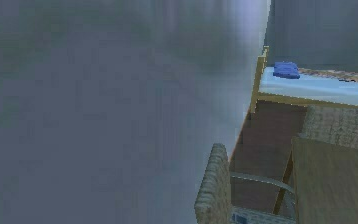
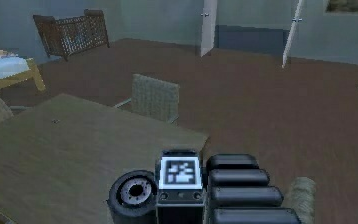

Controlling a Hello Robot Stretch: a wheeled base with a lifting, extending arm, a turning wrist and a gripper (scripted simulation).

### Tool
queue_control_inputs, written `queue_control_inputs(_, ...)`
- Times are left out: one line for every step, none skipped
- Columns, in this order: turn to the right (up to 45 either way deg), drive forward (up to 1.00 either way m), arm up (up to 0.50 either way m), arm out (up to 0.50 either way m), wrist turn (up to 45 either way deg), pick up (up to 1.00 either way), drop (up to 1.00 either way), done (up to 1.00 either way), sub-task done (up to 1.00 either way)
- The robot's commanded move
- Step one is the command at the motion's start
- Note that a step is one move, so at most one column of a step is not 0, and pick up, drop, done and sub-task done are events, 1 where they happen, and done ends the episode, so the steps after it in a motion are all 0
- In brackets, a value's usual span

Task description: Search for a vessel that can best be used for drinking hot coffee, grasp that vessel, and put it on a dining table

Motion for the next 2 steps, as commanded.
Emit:
queue_control_inputs(0.0,0.0,0.0,0.48,0.0,0.0,0.0,0.0,0.0)
queue_control_inputs(0.0,0.0,0.0,0.0,39.0,0.0,0.0,0.0,0.0)
